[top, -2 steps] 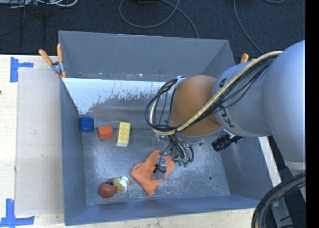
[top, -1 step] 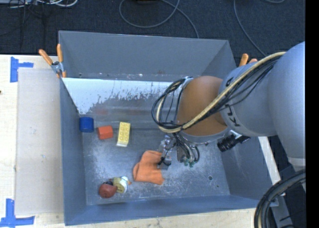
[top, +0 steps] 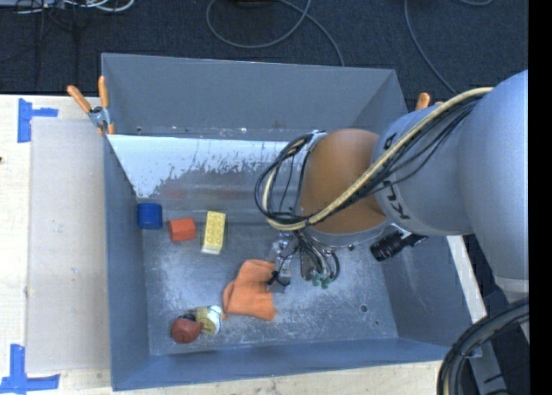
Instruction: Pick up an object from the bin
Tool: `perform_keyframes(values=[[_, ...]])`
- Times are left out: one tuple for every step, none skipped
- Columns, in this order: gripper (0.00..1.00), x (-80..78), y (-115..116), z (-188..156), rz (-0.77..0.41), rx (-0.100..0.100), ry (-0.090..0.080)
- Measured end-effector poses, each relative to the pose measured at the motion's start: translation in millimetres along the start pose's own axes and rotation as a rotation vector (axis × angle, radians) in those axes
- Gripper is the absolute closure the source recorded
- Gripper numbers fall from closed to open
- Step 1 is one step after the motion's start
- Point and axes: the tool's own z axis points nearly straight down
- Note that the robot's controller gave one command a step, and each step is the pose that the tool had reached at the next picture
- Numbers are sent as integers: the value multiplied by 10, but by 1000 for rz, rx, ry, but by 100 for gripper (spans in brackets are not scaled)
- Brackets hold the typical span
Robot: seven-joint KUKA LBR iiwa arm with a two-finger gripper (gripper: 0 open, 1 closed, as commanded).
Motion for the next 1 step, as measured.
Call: perform_keyframes(values=[[100, -106, -196, -1207, 55, 0, -1]])
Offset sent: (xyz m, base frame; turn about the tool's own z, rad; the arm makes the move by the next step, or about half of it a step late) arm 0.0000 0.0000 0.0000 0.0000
